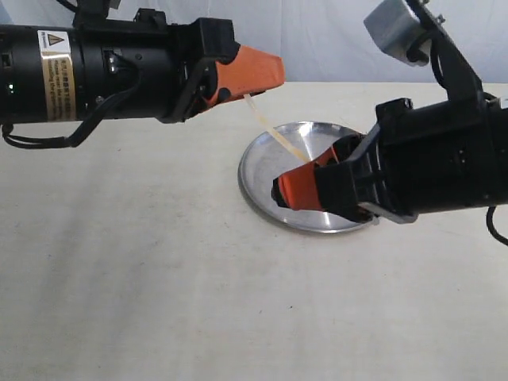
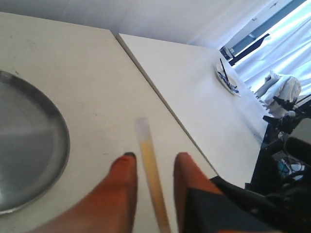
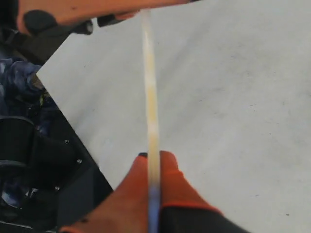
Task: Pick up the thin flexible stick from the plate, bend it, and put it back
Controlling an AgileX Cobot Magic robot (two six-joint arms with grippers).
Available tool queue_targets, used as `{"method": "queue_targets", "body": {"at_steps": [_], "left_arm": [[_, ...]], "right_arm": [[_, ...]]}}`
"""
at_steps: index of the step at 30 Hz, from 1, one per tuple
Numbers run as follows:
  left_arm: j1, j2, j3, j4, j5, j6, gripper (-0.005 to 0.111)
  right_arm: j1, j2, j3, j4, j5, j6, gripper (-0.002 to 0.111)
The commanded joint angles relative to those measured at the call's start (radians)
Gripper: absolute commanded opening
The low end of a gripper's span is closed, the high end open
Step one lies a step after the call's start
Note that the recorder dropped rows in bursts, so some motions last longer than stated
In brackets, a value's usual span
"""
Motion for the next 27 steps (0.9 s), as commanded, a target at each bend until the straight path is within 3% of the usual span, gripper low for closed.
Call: {"method": "queue_targets", "body": {"at_steps": [1, 8, 14, 17, 20, 23, 25, 27], "left_arm": [[0.0, 0.0, 0.006, 0.085, 0.0, 0.126, 0.0], [-0.001, 0.0, 0.006, 0.266, -0.012, 0.11, 0.0], [-0.001, 0.0, 0.006, 0.134, -0.244, 0.089, 0.0], [-0.001, 0.0, 0.006, 0.037, -0.293, 0.095, 0.0], [-0.001, 0.0, 0.006, -0.077, -0.281, 0.167, 0.0], [-0.001, 0.0, 0.006, -0.112, -0.222, 0.253, 0.0], [-0.001, 0.0, 0.006, -0.062, -0.145, 0.286, 0.0], [-0.001, 0.0, 0.006, 0.083, -0.058, 0.268, 0.0]], "right_arm": [[0.0, -0.035, 0.003, 0.02, 0.039, -0.024, -0.001], [-0.002, -0.14, -0.012, 0.013, -0.024, -0.017, -0.001], [-0.002, -0.108, -0.015, -0.201, -0.1, 0.138, -0.001], [-0.002, -0.045, -0.015, -0.283, -0.063, 0.205, -0.001], [0.011, 0.028, -0.015, -0.216, 0.015, 0.147, -0.001], [0.061, 0.075, -0.015, -0.022, 0.074, -0.052, -0.001], [0.099, 0.08, -0.015, 0.146, 0.087, -0.204, -0.001], [0.118, 0.071, -0.022, 0.255, 0.081, -0.278, -0.001]]}}
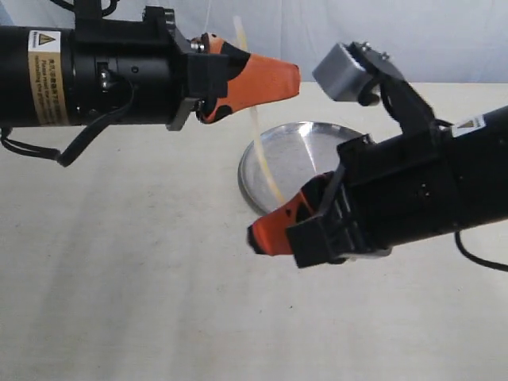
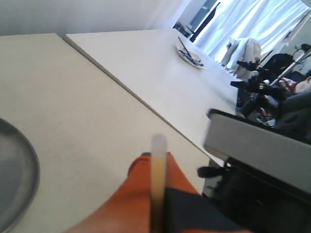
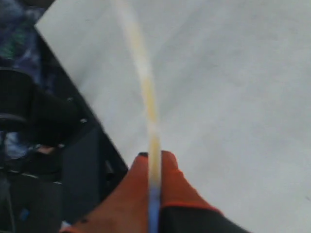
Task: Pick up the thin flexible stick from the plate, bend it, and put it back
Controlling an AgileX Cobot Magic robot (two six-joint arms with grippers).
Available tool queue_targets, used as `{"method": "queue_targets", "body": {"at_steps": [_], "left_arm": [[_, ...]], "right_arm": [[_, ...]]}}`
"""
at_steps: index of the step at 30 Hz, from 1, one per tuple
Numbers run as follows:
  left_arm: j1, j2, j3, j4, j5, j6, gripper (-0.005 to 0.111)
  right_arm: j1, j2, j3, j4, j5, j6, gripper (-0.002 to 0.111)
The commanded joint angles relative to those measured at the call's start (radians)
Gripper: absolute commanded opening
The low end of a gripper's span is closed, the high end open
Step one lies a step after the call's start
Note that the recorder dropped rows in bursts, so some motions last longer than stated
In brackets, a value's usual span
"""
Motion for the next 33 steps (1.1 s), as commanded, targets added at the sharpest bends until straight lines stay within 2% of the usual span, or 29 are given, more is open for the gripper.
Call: {"method": "queue_targets", "body": {"at_steps": [1, 2, 3, 6, 8, 10, 13, 17, 21, 24, 27, 30, 33], "left_arm": [[-0.008, -0.002, 0.001, 0.209, 0.135, -0.008, 0.0], [-0.008, -0.002, 0.001, 0.306, 0.147, -0.062, 0.0], [-0.008, -0.002, 0.001, 0.338, 0.147, -0.124, 0.0], [-0.008, -0.002, 0.019, 0.338, 0.118, -0.131, 0.0], [-0.008, -0.002, 0.021, 0.338, 0.089, -0.154, 0.0], [-0.008, -0.002, 0.021, 0.278, 0.058, -0.163, 0.0], [-0.008, -0.002, 0.021, 0.096, 0.001, -0.119, 0.0], [-0.008, -0.002, 0.021, -0.092, -0.076, -0.056, 0.0], [-0.008, -0.002, 0.021, -0.143, -0.074, -0.022, 0.0], [-0.008, -0.002, 0.021, -0.067, 0.033, 0.033, 0.0], [-0.008, -0.002, 0.021, 0.155, 0.178, -0.043, 0.0], [-0.008, -0.002, 0.021, 0.285, 0.196, -0.17, 0.0], [-0.008, -0.002, 0.021, 0.259, 0.155, -0.181, 0.0]], "right_arm": [[0.045, -0.014, -0.022, 0.282, -0.004, -0.219, -0.001], [0.045, -0.027, -0.028, 0.28, -0.02, -0.219, -0.001], [0.043, -0.048, -0.038, 0.262, -0.05, -0.219, -0.001], [0.043, -0.121, -0.057, 0.124, -0.17, -0.084, -0.001], [0.043, -0.159, -0.059, -0.054, -0.223, 0.049, -0.001], [0.043, -0.17, -0.059, -0.232, -0.218, 0.196, -0.001], [0.043, -0.15, -0.057, -0.415, -0.171, 0.369, -0.001], [0.051, -0.08, -0.057, -0.378, -0.128, 0.362, -0.001], [0.093, -0.014, -0.057, -0.183, -0.124, 0.184, -0.001], [0.115, -0.008, -0.057, 0.008, -0.127, 0.001, -0.001], [0.113, -0.055, -0.057, 0.059, -0.183, -0.036, -0.001], [0.113, -0.126, -0.057, -0.088, -0.258, 0.063, -0.001], [0.113, -0.164, -0.057, -0.337, -0.273, 0.279, -0.001]]}}
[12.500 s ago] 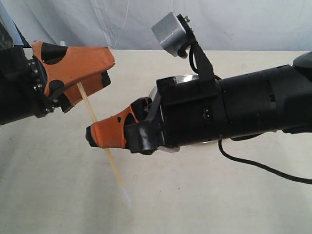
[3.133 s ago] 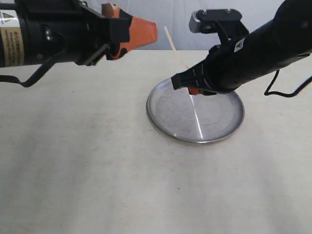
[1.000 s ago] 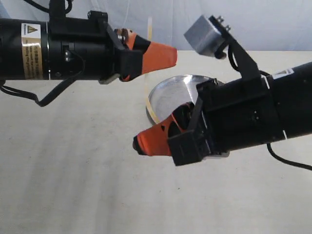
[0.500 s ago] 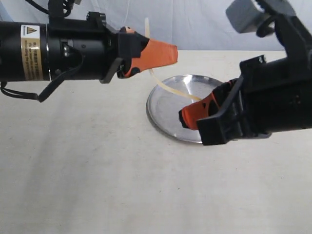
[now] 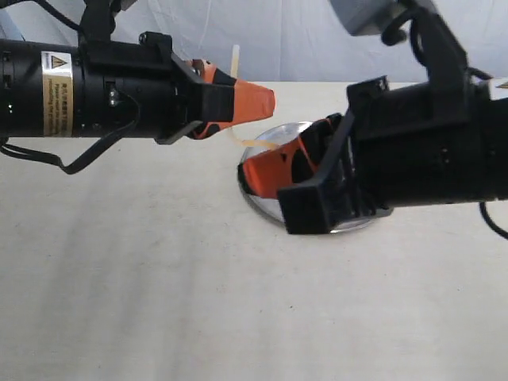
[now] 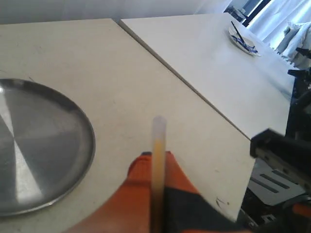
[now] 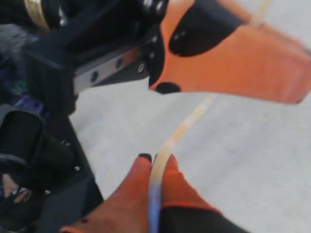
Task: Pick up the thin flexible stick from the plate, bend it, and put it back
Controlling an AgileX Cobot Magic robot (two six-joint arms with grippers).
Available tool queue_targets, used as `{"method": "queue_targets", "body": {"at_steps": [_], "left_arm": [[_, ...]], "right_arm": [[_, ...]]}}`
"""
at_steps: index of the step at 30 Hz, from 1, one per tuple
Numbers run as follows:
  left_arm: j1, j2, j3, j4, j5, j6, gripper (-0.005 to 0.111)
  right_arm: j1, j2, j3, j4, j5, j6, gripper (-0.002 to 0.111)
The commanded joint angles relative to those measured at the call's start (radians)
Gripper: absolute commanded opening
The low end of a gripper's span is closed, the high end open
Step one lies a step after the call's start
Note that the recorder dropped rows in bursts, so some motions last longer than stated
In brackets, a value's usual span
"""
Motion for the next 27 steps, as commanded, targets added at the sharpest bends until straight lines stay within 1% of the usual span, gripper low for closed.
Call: {"method": "queue_targets", "body": {"at_steps": [1, 3, 4, 6, 8, 9, 10, 15, 16, 17, 20, 22, 24, 27], "left_arm": [[-0.006, -0.001, 0.007, 0.038, -0.017, -0.035, 0.0], [-0.006, -0.001, 0.007, -0.047, -0.026, -0.005, 0.0], [-0.006, -0.001, 0.007, -0.097, -0.033, 0.019, 0.0], [-0.006, -0.001, 0.007, -0.196, -0.06, 0.085, 0.002], [-0.006, -0.001, 0.007, -0.262, -0.077, 0.134, 0.009], [-0.006, -0.001, 0.007, -0.283, -0.082, 0.155, 0.013], [-0.006, -0.001, 0.007, -0.303, -0.082, 0.171, 0.02], [-0.003, -0.001, 0.007, -0.398, -0.071, 0.2, 0.061], [-0.003, -0.001, 0.007, -0.402, -0.071, 0.2, 0.065], [-0.003, -0.001, 0.007, -0.402, -0.071, 0.2, 0.067], [-0.003, -0.003, 0.007, -0.392, -0.086, 0.2, 0.065], [-0.003, -0.015, 0.007, -0.385, -0.11, 0.2, 0.062], [-0.003, -0.037, 0.007, -0.358, -0.11, 0.2, 0.058], [-0.003, -0.09, 0.007, -0.284, -0.063, 0.2, 0.049]], "right_arm": [[0.002, -0.069, -0.009, -0.311, -0.056, 0.271, -0.001], [0.002, -0.059, -0.009, -0.462, -0.03, 0.402, -0.001], [0.002, -0.046, -0.009, -0.505, -0.02, 0.446, -0.001], [0.002, -0.012, -0.009, -0.533, -0.001, 0.466, -0.001], [0.002, 0.019, -0.009, -0.533, 0.002, 0.466, -0.001], [0.002, 0.035, -0.009, -0.533, 0.002, 0.466, -0.001], [0.002, 0.047, -0.009, -0.533, 0.002, 0.466, -0.001], [0.002, 0.125, -0.009, -0.596, -0.012, 0.48, -0.001], [0.002, 0.137, -0.009, -0.613, -0.016, 0.488, -0.001], [0.002, 0.158, -0.009, -0.638, -0.018, 0.499, -0.001], [0.0, 0.216, -0.009, -0.735, -0.033, 0.55, -0.001], [-0.024, 0.268, -0.009, -0.812, -0.048, 0.601, -0.001], [-0.074, 0.333, -0.009, -0.855, -0.077, 0.624, -0.001], [-0.184, 0.459, -0.011, -0.89, -0.162, 0.624, -0.001]]}}
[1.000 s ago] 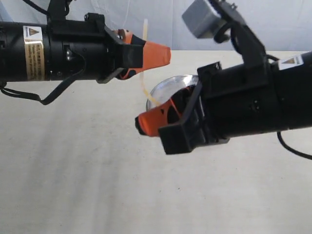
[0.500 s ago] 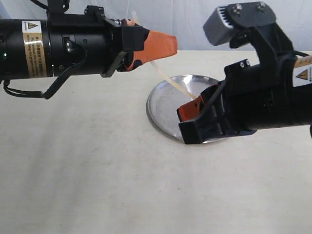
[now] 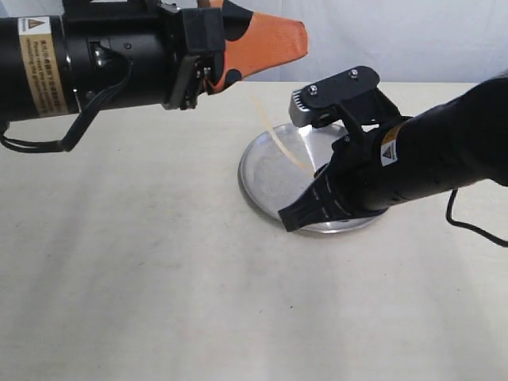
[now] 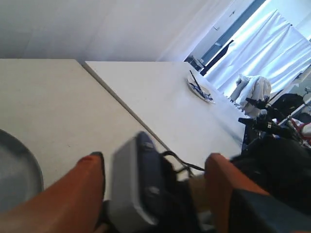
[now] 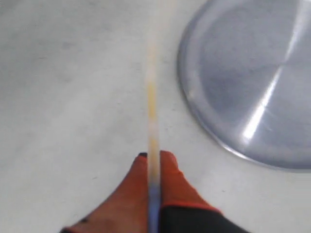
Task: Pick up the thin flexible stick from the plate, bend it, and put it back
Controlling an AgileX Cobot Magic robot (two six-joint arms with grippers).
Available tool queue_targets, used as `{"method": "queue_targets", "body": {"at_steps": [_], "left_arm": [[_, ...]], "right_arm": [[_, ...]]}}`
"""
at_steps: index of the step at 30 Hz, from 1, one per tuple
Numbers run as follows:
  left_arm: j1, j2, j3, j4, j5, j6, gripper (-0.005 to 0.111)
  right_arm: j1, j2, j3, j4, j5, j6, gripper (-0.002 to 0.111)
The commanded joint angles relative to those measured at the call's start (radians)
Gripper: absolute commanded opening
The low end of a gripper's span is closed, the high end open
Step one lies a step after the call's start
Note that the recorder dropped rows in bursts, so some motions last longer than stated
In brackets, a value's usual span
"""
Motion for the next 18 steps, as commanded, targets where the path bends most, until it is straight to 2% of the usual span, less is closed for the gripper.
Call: {"method": "queue_targets", "body": {"at_steps": [1, 4, 8, 10, 12, 14, 15, 16, 17, 18], "left_arm": [[-0.001, -0.093, 0.005, 0.118, 0.063, 0.005, 0.043], [-0.001, -0.17, 0.005, 0.23, 0.176, 0.003, 0.026], [-0.001, -0.285, 0.005, 0.291, 0.323, 0.003, 0.007], [-0.001, -0.339, 0.005, 0.315, 0.396, 0.003, 0.0], [-0.001, -0.401, 0.005, 0.349, 0.498, 0.003, 0.0], [-0.001, -0.445, 0.005, 0.406, 0.577, 0.003, 0.0], [-0.001, -0.465, 0.005, 0.458, 0.619, 0.003, 0.0], [-0.001, -0.475, 0.005, 0.479, 0.645, 0.003, 0.0], [-0.001, -0.484, 0.005, 0.499, 0.661, 0.003, 0.0], [-0.001, -0.489, 0.005, 0.499, 0.677, 0.003, 0.0]], "right_arm": [[-0.151, 0.17, -0.006, -0.07, -0.138, 0.022, -0.001], [-0.211, 0.266, -0.009, -0.07, -0.245, 0.022, -0.001], [-0.223, 0.352, -0.049, -0.078, -0.257, 0.022, -0.001], [-0.223, 0.381, -0.072, -0.083, -0.257, 0.022, -0.001], [-0.223, 0.418, -0.111, -0.133, -0.257, 0.022, -0.001], [-0.223, 0.456, -0.152, -0.174, -0.257, 0.022, 0.006], [-0.223, 0.482, -0.181, -0.189, -0.259, 0.022, 0.02], [-0.223, 0.495, -0.193, -0.194, -0.261, 0.022, 0.027], [-0.223, 0.514, -0.223, -0.194, -0.259, 0.022, 0.044], [-0.223, 0.517, -0.239, -0.194, -0.253, 0.022, 0.051]]}}
